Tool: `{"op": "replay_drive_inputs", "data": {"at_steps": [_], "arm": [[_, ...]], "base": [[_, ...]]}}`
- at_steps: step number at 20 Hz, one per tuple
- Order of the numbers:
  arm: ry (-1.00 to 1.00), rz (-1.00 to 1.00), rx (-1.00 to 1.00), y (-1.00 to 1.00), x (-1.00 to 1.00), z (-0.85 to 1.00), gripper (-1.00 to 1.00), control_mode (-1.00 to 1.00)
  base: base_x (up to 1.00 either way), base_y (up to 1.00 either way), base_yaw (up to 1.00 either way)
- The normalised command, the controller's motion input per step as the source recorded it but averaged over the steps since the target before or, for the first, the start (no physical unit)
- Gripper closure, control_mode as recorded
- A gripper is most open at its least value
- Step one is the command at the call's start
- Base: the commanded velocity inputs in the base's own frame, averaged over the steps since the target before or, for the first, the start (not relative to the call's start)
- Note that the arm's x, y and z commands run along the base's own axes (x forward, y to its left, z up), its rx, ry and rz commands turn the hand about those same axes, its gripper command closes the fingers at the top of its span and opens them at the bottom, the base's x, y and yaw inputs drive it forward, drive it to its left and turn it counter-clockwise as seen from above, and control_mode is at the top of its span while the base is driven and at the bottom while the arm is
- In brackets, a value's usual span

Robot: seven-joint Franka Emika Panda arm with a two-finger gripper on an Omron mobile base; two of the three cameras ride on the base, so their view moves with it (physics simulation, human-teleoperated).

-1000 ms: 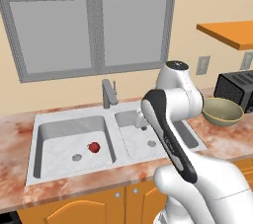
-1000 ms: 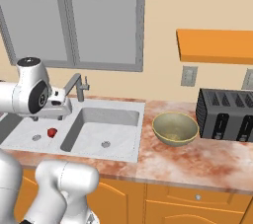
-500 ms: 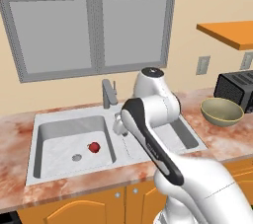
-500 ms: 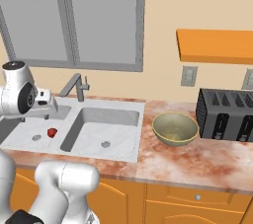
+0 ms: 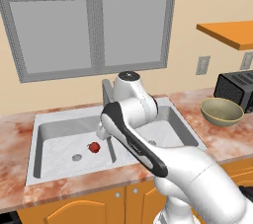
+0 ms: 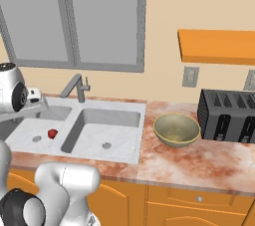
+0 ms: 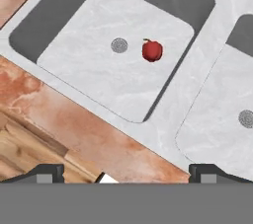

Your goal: Pick the apples from the cabinet and place them in one bowl. Pick the bell pepper from the sink and place it in the other bowl.

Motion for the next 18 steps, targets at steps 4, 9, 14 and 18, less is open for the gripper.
{"op": "replay_drive_inputs", "data": {"at_steps": [4,9,14,18], "arm": [[0.06,0.26,-0.01,0.35,0.31,-0.12,-1.0,-1.0],[0.07,0.28,-0.03,0.26,0.29,-0.15,-1.0,-1.0],[0.05,0.19,-0.19,0.12,0.17,-0.19,-1.0,-1.0],[0.06,0.09,-0.25,0.1,0.13,-0.19,-1.0,-1.0]], "base": [[0.0,0.0,0.0],[0.0,0.0,0.0],[0.0,0.0,0.0],[0.0,0.0,0.0]]}}
